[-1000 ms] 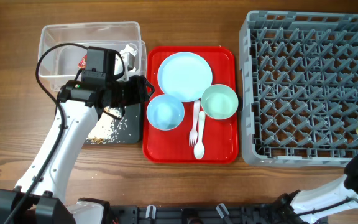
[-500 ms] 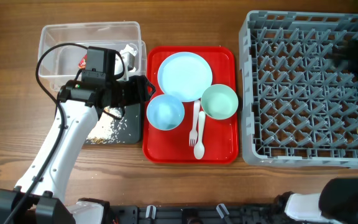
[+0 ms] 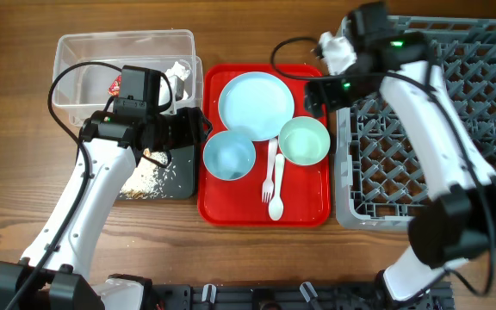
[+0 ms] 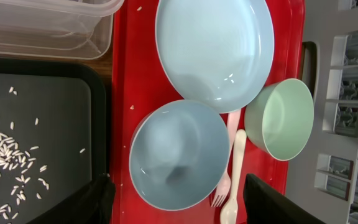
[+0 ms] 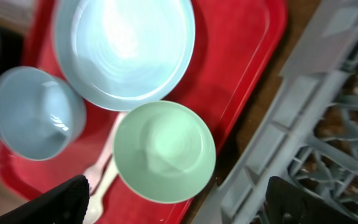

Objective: Sort waste into correct bins and load items into the dishwasher rack
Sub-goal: 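Grasp the green bowl on the red tray with the right gripper, then place the green bowl in the dishwasher rack with the right gripper, then grasp the blue bowl on the red tray with the right gripper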

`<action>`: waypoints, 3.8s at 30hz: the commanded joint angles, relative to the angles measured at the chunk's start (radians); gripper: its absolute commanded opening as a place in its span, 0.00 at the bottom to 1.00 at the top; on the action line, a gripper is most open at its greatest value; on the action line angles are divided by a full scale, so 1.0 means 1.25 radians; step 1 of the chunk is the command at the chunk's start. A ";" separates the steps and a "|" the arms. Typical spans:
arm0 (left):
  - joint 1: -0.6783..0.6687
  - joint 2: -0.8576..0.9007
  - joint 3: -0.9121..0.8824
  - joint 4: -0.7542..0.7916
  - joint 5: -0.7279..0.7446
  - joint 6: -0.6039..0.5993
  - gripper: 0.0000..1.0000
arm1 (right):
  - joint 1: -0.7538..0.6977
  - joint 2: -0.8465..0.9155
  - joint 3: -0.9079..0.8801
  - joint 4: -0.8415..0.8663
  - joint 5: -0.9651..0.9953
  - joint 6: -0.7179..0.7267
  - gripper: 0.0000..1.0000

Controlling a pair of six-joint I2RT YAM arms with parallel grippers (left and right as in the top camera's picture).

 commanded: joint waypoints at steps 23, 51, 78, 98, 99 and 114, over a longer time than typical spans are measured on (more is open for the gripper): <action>0.004 -0.013 0.002 -0.002 -0.011 0.013 0.68 | 0.031 0.249 -0.048 -0.027 0.067 0.067 0.50; 0.004 -0.013 0.002 -0.003 -0.011 0.013 0.68 | -0.131 -0.140 0.019 0.135 0.296 0.111 0.04; 0.004 -0.013 0.002 0.001 -0.011 0.013 0.69 | -0.479 0.164 0.017 0.742 1.079 -0.121 0.04; 0.004 -0.013 0.002 -0.001 -0.010 0.010 0.69 | -0.435 0.213 0.007 0.505 0.818 0.030 0.57; 0.004 -0.013 0.002 -0.001 -0.010 0.010 0.69 | -0.433 0.192 0.007 0.500 0.790 0.030 0.58; 0.005 -0.013 0.002 -0.071 -0.186 -0.106 0.77 | -0.295 -0.111 0.007 0.169 -0.045 0.118 0.76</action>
